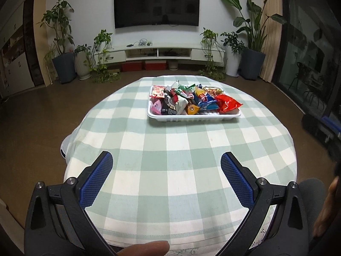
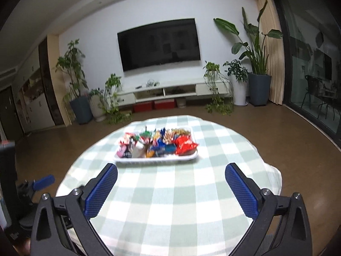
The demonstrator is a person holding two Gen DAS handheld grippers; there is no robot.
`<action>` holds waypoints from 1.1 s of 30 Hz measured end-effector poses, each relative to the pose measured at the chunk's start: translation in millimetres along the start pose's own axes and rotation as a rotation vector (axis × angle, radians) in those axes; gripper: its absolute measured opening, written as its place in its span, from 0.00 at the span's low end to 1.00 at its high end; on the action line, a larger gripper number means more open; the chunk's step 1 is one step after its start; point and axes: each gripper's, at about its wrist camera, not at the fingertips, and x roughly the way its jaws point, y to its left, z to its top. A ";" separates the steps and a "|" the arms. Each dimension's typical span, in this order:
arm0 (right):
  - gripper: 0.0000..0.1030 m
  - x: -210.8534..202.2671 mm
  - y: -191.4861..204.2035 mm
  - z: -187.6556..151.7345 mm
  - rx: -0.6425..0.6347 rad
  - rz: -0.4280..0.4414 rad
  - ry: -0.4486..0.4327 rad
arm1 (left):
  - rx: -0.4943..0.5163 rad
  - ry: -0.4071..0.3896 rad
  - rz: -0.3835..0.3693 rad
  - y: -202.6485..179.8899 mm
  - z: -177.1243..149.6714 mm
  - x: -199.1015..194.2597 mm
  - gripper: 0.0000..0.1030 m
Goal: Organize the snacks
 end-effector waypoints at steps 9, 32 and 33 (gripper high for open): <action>1.00 10.6 8.8 -17.1 -0.013 -0.033 0.050 | -0.013 0.051 0.026 6.2 -2.2 17.8 1.00; 1.00 28.3 13.6 -35.0 -0.020 -0.043 0.137 | -0.013 0.099 0.028 7.5 -13.6 36.3 1.00; 1.00 28.6 13.7 -35.2 -0.020 -0.043 0.139 | -0.013 0.099 0.027 7.3 -14.0 36.3 1.00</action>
